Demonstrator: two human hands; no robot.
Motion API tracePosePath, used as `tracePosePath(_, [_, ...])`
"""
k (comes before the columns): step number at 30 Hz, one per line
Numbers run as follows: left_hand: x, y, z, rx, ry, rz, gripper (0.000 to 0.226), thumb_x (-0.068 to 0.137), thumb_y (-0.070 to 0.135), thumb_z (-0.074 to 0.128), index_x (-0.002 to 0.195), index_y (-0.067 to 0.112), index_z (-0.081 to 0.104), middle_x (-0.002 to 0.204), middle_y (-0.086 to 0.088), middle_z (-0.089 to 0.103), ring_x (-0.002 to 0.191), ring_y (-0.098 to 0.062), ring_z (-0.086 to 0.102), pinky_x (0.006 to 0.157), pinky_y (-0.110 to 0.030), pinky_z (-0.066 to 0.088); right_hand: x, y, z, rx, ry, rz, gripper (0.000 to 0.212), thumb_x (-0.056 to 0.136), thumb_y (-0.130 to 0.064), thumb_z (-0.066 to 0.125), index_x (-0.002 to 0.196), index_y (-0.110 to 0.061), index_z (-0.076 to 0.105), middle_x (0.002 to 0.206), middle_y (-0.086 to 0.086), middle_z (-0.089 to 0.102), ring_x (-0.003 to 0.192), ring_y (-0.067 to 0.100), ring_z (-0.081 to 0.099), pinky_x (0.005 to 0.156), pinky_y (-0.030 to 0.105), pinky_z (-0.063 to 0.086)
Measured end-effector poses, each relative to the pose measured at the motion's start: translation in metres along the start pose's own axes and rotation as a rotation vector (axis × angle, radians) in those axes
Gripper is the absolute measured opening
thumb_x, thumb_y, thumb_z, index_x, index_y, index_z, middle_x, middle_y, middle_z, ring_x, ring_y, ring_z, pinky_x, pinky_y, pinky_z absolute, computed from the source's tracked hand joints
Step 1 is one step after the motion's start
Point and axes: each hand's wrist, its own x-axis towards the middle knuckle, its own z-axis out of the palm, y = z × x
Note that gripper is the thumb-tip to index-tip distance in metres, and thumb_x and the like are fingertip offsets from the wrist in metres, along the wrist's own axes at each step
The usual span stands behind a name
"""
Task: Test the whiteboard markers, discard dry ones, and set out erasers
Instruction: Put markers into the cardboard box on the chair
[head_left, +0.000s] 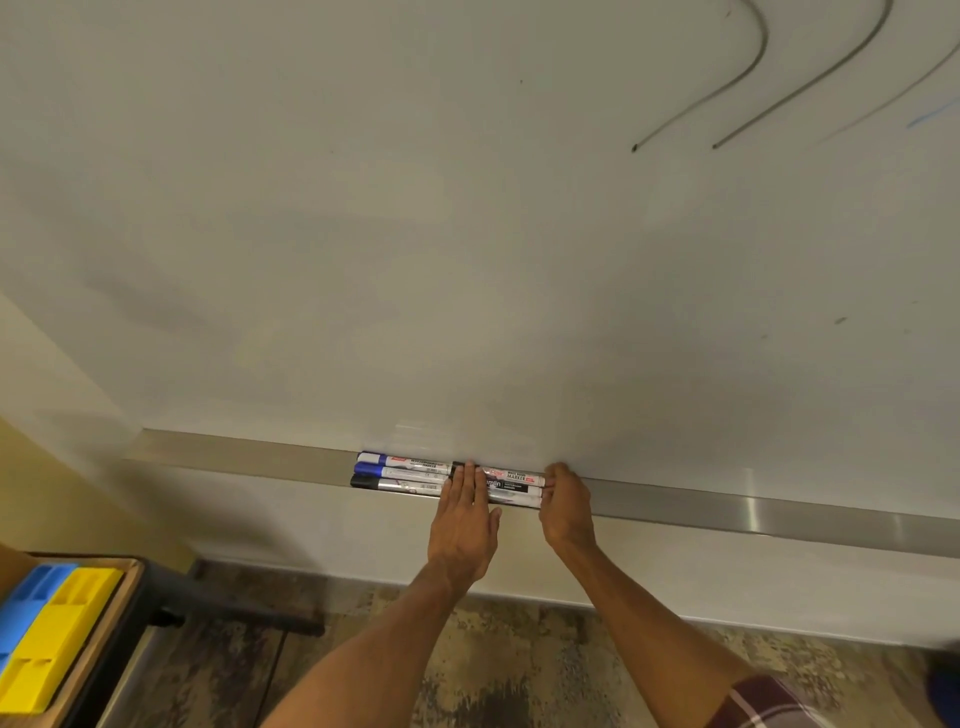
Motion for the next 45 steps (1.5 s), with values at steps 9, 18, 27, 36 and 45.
tracePosePath(9, [-0.003, 0.011, -0.013, 0.070, 0.000, 0.089, 0.059, 0.105, 0.042, 0.014, 0.155, 0.012, 0.004, 0.163, -0.005, 0.002, 0.150, -0.020, -0.003, 0.121, -0.037, -0.008, -0.016, 0.016, -0.018, -0.481, 0.022, -0.216, 0.030, 0.098, -0.022, 0.045, 0.124, -0.010, 0.050, 0.120, 0.007, 0.056, 0.107, 0.023, 0.055, 0.088, 0.031, 0.046])
tracePosePath(18, [-0.012, 0.069, -0.025, 0.162, -0.053, 0.213, 0.063, 0.104, 0.049, 0.010, 0.155, 0.014, -0.003, 0.163, -0.004, -0.007, 0.150, -0.021, -0.010, 0.120, -0.045, -0.009, -0.051, 0.063, -0.074, -0.689, 0.069, -0.164, 0.059, 0.095, -0.048, 0.042, 0.140, -0.009, 0.039, 0.141, 0.012, 0.046, 0.132, 0.028, 0.041, 0.110, 0.046, 0.029])
tracePosePath(27, [-0.031, 0.190, -0.013, 0.226, -0.047, 0.337, 0.066, 0.102, 0.053, 0.009, 0.156, 0.014, -0.001, 0.163, -0.005, -0.006, 0.150, -0.023, -0.009, 0.119, -0.047, -0.011, -0.092, 0.134, -0.164, -0.714, 0.077, -0.053, 0.066, 0.097, -0.054, 0.017, 0.150, -0.015, 0.016, 0.157, 0.008, 0.018, 0.145, 0.025, 0.013, 0.117, 0.044, 0.005])
tracePosePath(36, [-0.063, 0.342, 0.019, 0.213, -0.031, 0.460, 0.065, 0.103, 0.051, 0.012, 0.156, 0.015, 0.003, 0.164, -0.004, -0.002, 0.150, -0.022, -0.004, 0.119, -0.047, -0.010, -0.131, 0.226, -0.278, -0.670, 0.127, 0.067, 0.071, 0.093, -0.055, 0.016, 0.129, -0.008, 0.056, 0.131, 0.015, 0.057, 0.123, 0.031, 0.052, 0.103, 0.052, 0.036])
tracePosePath(45, [-0.074, 0.472, 0.044, 0.219, -0.032, 0.603, 0.065, 0.103, 0.052, 0.013, 0.156, 0.014, 0.006, 0.164, -0.005, 0.001, 0.150, -0.022, -0.001, 0.119, -0.047, -0.009, -0.152, 0.306, -0.365, -0.694, 0.162, 0.202, 0.092, 0.082, -0.063, -0.023, 0.150, -0.014, 0.015, 0.157, 0.010, 0.016, 0.145, 0.027, 0.012, 0.116, 0.047, 0.004])
